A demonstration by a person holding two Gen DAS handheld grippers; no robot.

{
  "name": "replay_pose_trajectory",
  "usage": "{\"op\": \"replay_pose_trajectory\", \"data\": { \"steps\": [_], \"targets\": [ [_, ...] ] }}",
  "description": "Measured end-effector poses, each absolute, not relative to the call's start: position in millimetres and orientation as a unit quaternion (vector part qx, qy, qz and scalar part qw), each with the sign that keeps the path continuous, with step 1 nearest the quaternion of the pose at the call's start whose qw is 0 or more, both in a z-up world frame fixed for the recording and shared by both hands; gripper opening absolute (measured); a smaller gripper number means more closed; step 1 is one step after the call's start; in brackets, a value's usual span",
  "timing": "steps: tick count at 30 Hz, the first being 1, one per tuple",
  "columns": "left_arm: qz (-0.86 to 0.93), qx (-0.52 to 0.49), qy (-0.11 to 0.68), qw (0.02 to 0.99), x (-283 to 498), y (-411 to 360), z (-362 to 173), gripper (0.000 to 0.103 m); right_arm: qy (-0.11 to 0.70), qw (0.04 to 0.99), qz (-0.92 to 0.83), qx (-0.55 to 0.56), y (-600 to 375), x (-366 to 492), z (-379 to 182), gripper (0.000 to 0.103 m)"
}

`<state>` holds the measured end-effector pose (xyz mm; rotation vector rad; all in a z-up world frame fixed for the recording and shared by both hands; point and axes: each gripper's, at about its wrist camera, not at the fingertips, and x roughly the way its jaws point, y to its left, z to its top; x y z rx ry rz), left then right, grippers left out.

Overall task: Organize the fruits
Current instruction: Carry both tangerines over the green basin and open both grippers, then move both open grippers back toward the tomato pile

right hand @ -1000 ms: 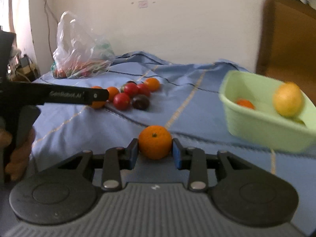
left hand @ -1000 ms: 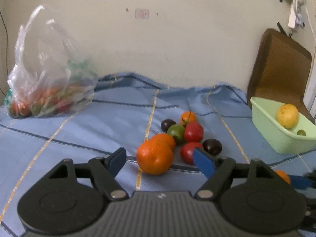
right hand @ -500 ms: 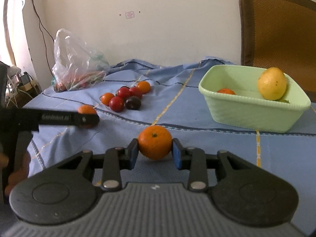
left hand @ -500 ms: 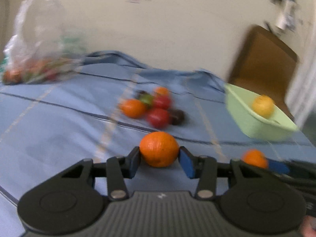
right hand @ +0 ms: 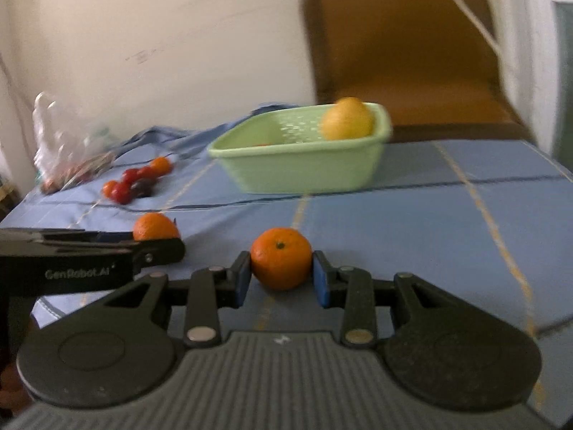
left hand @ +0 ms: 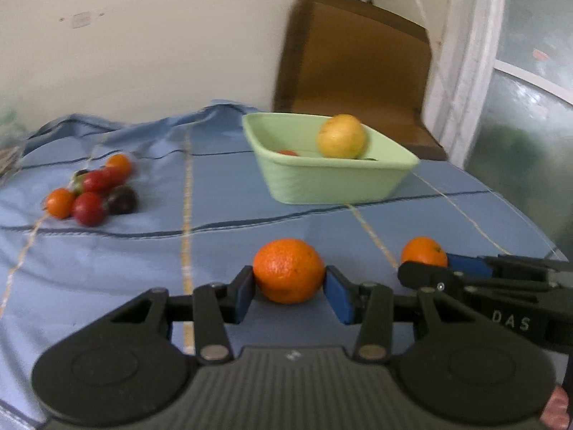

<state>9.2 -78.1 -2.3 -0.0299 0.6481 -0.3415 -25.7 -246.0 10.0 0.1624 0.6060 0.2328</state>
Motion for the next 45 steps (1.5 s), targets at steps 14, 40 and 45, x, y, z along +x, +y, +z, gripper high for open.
{"op": "replay_pose_trajectory", "data": {
  "steps": [14, 40, 45],
  "targets": [
    [-0.158, -0.03, 0.272, 0.949, 87, -104, 50, 0.042, 0.189, 0.975, 0.105, 0.054, -261, 38, 46, 0.039],
    [-0.053, 0.003, 0.254, 0.966, 44, -44, 26, 0.068, 0.175, 0.974, 0.143, 0.019, -218, 26, 30, 0.046],
    [0.01, 0.013, 0.272, 0.962, 22, -10, 9, 0.071, 0.219, 0.958, 0.185, 0.018, -183, 13, 25, 0.046]
  ]
}}
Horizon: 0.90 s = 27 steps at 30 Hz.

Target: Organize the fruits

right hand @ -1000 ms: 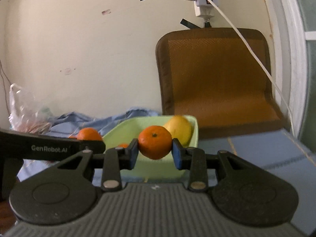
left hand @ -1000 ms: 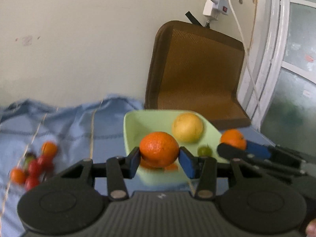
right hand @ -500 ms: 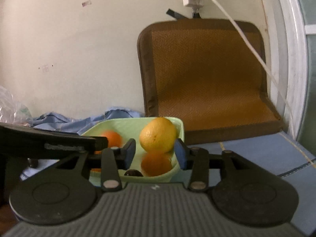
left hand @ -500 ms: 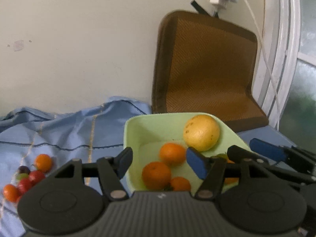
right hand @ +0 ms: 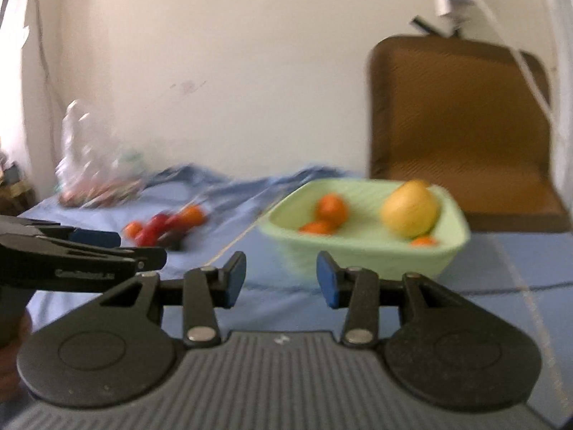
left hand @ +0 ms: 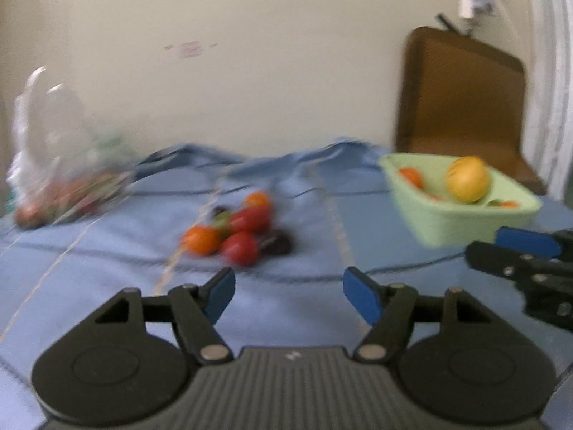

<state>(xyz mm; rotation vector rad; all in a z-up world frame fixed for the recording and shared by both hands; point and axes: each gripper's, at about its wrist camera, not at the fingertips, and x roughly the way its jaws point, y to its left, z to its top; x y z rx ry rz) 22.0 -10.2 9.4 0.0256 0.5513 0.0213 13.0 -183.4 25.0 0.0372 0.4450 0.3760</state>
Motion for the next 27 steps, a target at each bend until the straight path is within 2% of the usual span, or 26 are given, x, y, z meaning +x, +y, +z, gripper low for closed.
{"op": "replay_pose_trajectory", "data": {
  "steps": [2, 5, 11, 13, 27],
  "targets": [
    [0.032, 0.016, 0.271, 0.962, 15, 0, 7, 0.081, 0.235, 0.953, 0.191, 0.025, -173, 10, 23, 0.046],
    [0.058, 0.029, 0.259, 0.964, 2, 15, 9, 0.087, 0.262, 0.945, 0.192, 0.033, -159, 4, 18, 0.046],
    [0.071, 0.046, 0.253, 0.964, -13, 29, 7, 0.09, 0.274, 0.944, 0.174, 0.052, -152, -15, 14, 0.047],
    [0.07, 0.043, 0.247, 0.966, -17, 31, 7, 0.091, 0.276, 0.945, 0.168, 0.055, -152, -20, 14, 0.051],
    [0.074, 0.026, 0.225, 0.971, -32, 39, 8, 0.095, 0.281, 0.949, 0.127, 0.059, -155, -31, 11, 0.051]
  ]
}}
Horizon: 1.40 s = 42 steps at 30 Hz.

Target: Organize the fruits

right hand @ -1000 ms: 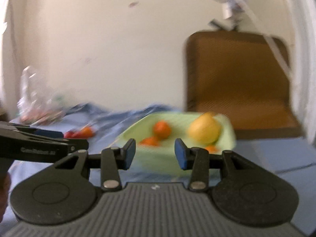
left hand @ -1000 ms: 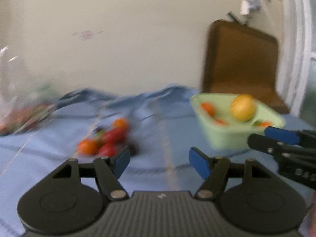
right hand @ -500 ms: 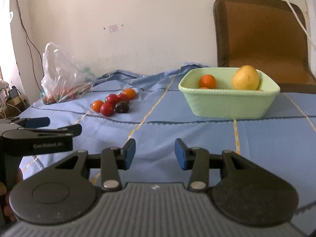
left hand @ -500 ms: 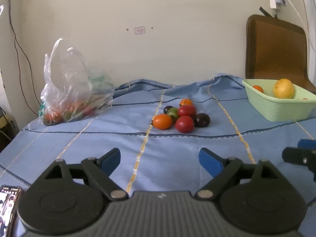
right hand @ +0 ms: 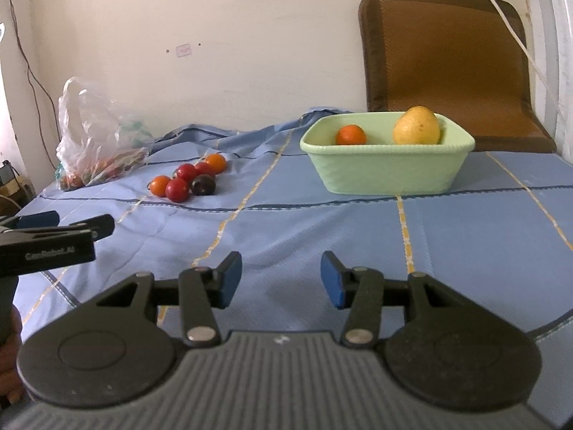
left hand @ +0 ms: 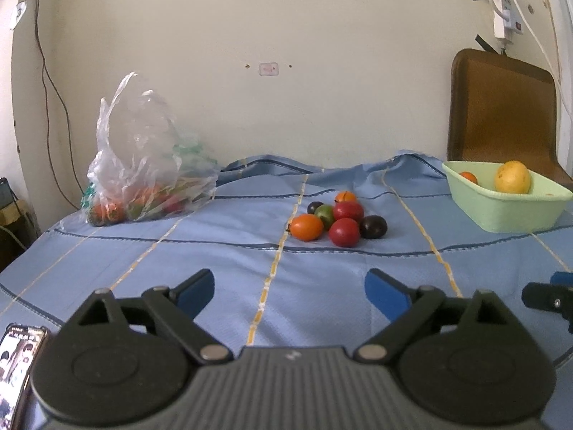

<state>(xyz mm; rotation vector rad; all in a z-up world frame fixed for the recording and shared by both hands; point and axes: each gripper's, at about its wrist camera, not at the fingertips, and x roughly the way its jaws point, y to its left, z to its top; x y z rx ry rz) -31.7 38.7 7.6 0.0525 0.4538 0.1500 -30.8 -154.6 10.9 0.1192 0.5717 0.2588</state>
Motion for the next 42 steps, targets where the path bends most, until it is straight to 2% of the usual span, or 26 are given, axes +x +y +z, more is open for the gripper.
{"op": "replay_pose_trajectory", "data": {
  "steps": [11, 20, 29, 42],
  "targets": [
    [0.074, 0.014, 0.247, 0.966, -24.1, 42.3, 5.9, 0.096, 0.281, 0.948, 0.136, 0.067, -156.5, -33.1, 11.1, 0.052],
    [0.081, 0.007, 0.254, 0.964, -22.9, 44.6, 4.6, 0.099, 0.269, 0.951, 0.138, 0.068, -157.3, -38.2, 12.6, 0.059],
    [0.081, 0.015, 0.252, 0.964, -22.7, 42.3, 5.0, 0.103, 0.267, 0.95, 0.147, 0.069, -156.2, -38.8, 13.7, 0.059],
    [0.076, 0.023, 0.247, 0.966, -23.9, 40.5, 5.7, 0.103, 0.268, 0.95, 0.145, 0.065, -155.7, -38.7, 13.6, 0.06]
  ]
}}
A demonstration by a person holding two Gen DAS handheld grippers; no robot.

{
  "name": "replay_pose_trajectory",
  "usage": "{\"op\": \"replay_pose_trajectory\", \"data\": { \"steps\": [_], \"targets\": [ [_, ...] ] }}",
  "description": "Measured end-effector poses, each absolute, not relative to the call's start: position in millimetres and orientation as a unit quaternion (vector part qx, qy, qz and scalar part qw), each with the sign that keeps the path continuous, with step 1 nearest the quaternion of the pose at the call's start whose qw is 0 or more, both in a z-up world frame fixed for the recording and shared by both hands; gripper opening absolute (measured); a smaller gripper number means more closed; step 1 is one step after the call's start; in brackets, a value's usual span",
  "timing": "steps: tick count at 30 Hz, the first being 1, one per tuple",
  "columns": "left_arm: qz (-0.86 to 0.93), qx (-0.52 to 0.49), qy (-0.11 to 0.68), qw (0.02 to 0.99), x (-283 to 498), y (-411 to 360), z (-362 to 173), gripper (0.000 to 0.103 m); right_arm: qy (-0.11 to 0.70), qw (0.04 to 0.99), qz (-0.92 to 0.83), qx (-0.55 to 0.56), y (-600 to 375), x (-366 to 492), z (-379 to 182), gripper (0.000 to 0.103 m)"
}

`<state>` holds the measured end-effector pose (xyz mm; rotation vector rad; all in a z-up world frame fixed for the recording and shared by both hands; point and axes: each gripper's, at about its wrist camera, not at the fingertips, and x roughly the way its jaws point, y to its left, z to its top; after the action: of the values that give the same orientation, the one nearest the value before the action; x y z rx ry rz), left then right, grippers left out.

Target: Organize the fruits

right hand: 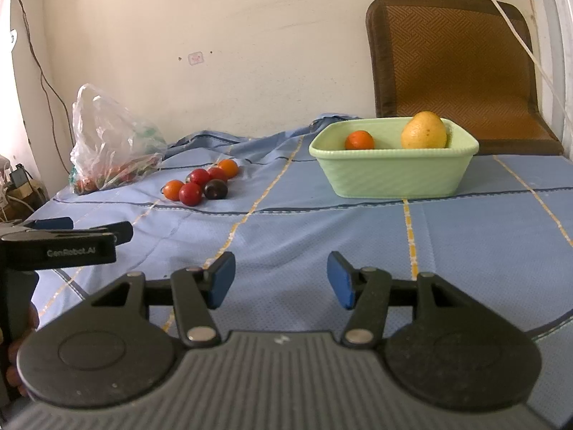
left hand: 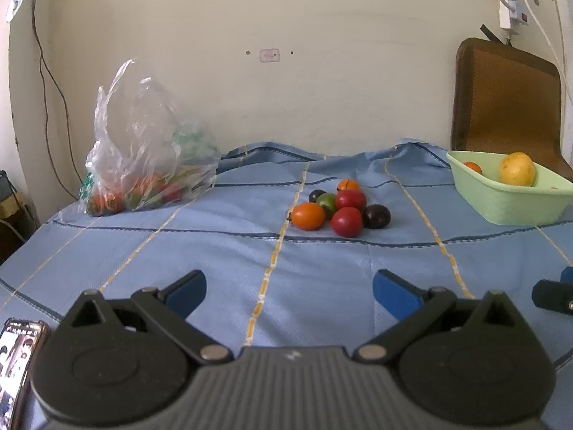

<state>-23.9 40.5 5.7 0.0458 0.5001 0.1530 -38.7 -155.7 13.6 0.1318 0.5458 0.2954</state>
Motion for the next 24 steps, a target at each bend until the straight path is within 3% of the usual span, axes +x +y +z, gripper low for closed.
{"op": "replay_pose_trajectory", "data": {
  "steps": [24],
  "targets": [
    [0.054, 0.004, 0.256, 0.965, -21.3, 46.0, 4.6, 0.103, 0.274, 0.95, 0.136, 0.054, -152.4, -36.6, 12.8, 0.062]
  ]
}}
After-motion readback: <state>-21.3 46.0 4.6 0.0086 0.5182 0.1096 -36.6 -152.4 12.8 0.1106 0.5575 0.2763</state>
